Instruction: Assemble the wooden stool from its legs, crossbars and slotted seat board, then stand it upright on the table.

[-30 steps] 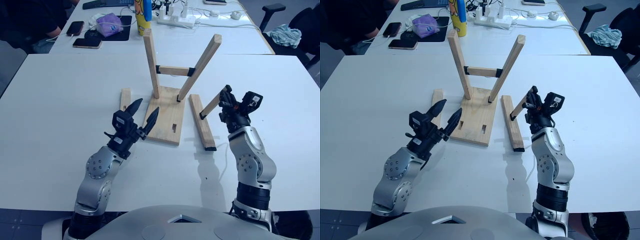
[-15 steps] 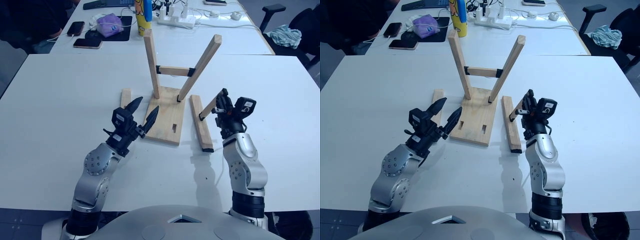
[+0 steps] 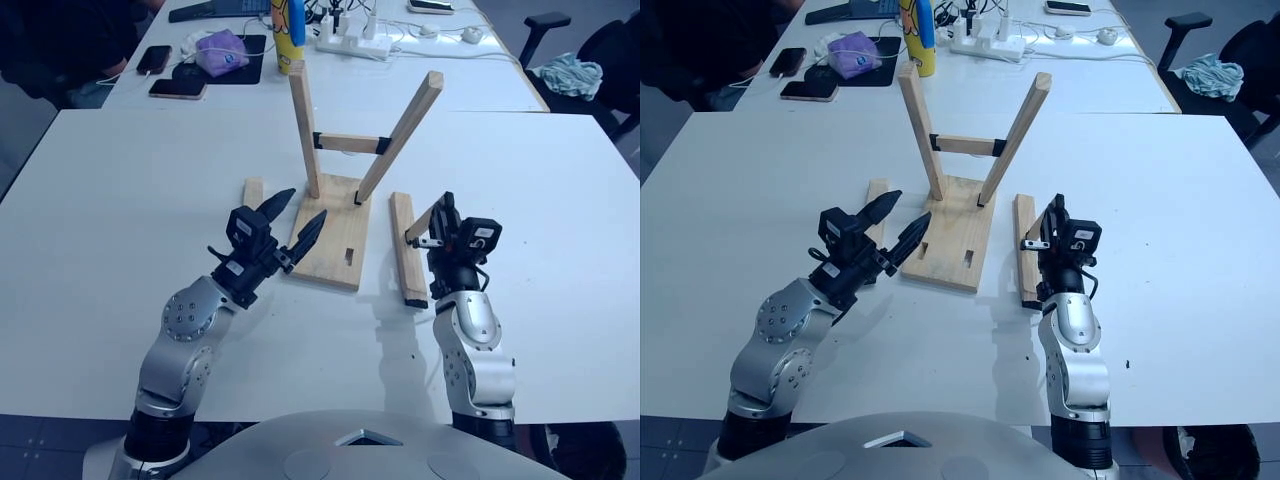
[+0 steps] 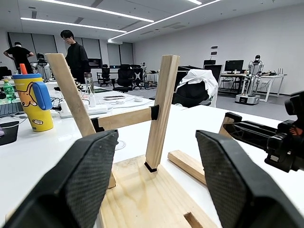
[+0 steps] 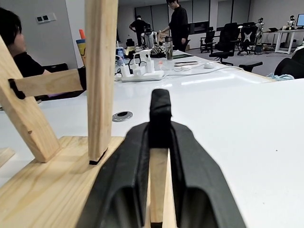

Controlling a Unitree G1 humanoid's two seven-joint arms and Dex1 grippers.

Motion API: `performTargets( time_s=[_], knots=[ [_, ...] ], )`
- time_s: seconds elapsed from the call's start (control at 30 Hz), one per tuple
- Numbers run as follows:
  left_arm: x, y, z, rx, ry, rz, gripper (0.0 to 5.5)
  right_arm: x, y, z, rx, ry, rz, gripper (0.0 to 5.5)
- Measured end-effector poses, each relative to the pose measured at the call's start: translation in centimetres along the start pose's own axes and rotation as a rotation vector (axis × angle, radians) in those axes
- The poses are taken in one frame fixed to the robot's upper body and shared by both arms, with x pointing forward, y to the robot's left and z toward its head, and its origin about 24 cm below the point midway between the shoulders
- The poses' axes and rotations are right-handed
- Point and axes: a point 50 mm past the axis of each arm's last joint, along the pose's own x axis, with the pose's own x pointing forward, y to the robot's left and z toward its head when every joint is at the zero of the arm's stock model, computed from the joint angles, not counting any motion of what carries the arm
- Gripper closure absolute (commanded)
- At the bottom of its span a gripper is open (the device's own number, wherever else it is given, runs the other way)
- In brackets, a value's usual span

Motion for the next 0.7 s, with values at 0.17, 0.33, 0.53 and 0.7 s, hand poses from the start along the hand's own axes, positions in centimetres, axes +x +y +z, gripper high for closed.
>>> performTargets(
  time_s=[0.17, 0.33, 0.53, 0.7],
  knots=[
    [0.1, -0.1, 0.0, -0.001, -0.009, 0.023, 2.48, 1.6, 0.1, 0.2, -0.019, 0.024, 0.038, 5.05],
    [0.3, -0.4, -0.1, 0.002, -0.023, 0.035, 2.48, 2.0, -0.5, 0.2, -0.008, 0.033, 0.058, 5.05],
    [0.1, -0.3, -0.1, 0.013, -0.032, 0.047, 2.48, 0.4, -1.1, -1.0, -0.022, 0.024, 0.102, 5.06],
    [0.0, -0.2, -0.2, 0.016, -0.03, 0.049, 2.48, -0.7, -1.5, -2.7, -0.014, 0.077, 0.092, 5.06]
  ],
)
